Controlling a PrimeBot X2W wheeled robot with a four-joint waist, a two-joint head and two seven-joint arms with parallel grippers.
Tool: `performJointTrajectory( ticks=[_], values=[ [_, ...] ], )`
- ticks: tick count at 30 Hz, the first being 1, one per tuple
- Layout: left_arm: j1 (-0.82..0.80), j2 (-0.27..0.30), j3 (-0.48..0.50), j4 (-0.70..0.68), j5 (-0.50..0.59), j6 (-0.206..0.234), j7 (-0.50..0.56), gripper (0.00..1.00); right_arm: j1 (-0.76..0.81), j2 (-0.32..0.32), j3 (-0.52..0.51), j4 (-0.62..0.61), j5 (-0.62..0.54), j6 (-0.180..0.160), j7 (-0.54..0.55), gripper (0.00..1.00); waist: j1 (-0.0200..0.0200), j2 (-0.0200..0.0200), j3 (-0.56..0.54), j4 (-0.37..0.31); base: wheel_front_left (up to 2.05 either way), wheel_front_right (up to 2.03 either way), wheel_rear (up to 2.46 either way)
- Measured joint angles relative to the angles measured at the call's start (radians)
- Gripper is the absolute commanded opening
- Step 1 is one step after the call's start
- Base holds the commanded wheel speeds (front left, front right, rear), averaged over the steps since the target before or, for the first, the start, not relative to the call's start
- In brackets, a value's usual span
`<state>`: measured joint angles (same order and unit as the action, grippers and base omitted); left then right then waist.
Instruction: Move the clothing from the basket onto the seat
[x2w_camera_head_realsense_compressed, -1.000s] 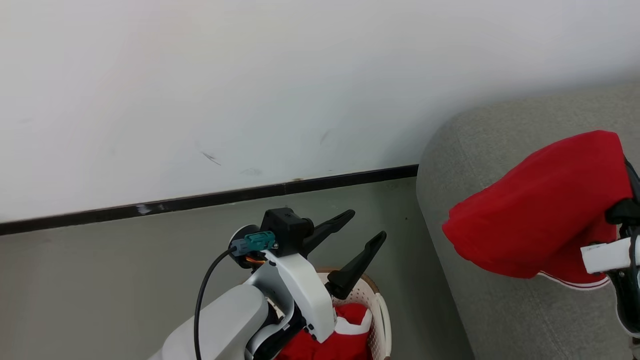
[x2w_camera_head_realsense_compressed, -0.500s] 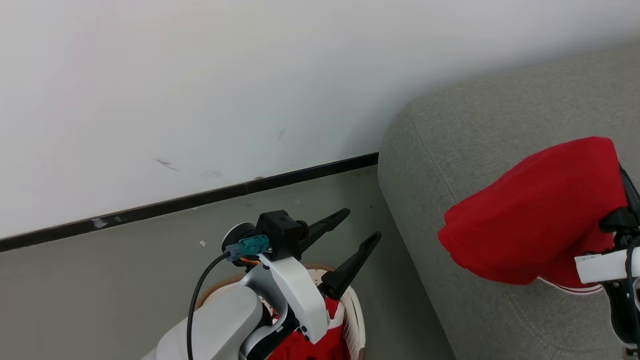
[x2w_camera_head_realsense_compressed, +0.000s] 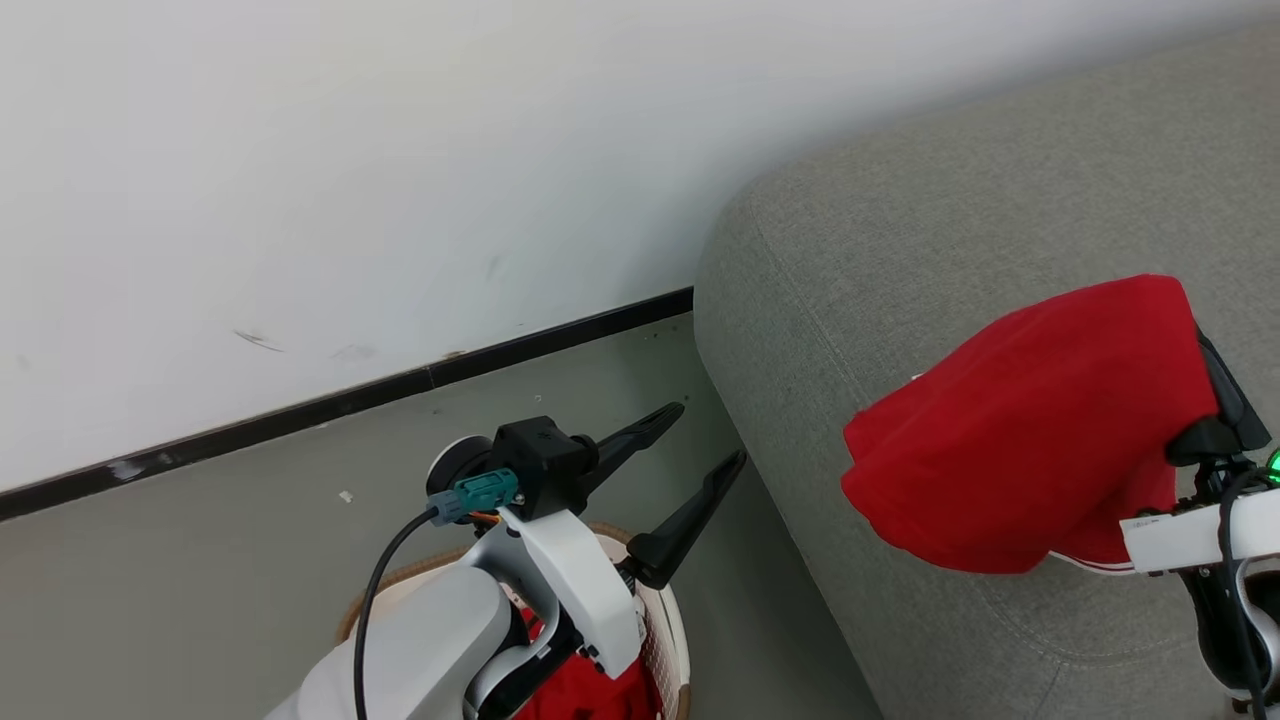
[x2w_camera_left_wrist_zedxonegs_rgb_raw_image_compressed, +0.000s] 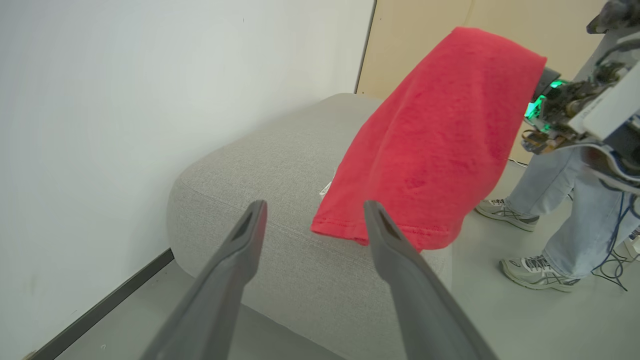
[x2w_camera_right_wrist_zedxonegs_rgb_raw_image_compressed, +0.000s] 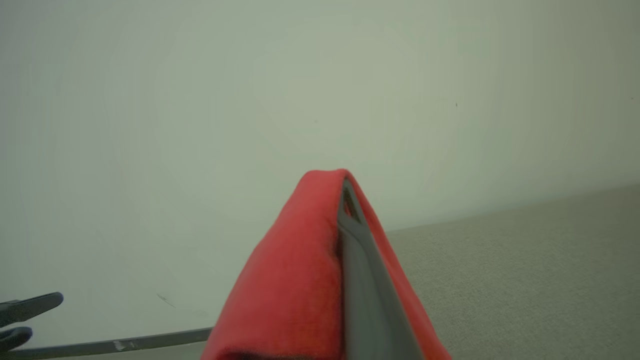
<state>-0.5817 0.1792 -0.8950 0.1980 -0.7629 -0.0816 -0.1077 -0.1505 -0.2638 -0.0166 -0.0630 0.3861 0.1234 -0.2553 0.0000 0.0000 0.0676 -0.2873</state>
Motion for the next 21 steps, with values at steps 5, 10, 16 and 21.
performJointTrajectory(
  ticks=[5, 10, 16, 21],
  values=[
    [0.0, 0.011, 0.007, -0.008, 0.01, 0.008, -0.01, 1.0, -0.005, -0.015, 0.022, 0.001, 0.001, 0.0, 0.0, 0.0, 0.0, 0.0001, 0.008, -0.018, 0.0, 0.0, 0.0],
    [0.0, 0.013, 0.007, -0.015, 0.017, 0.009, -0.014, 1.0, -0.046, -0.03, 0.006, 0.0, 0.003, 0.0, 0.0, 0.0, 0.0, 0.0, 0.021, -0.025, 0.0, 0.0, 0.0],
    [0.0, 0.011, 0.006, -0.018, 0.017, 0.01, -0.017, 1.0, -0.085, -0.043, -0.017, 0.0, 0.011, 0.0, 0.0, 0.0, 0.0, 0.0, 0.031, -0.023, 0.0, 0.0, 0.0],
    [0.0, 0.002, 0.006, -0.035, 0.015, 0.01, -0.019, 1.0, -0.128, -0.071, -0.063, 0.041, 0.049, 0.0, 0.0, 0.0, 0.0, 0.0, 0.044, -0.018, 0.0, 0.0, 0.0]
  ],
)
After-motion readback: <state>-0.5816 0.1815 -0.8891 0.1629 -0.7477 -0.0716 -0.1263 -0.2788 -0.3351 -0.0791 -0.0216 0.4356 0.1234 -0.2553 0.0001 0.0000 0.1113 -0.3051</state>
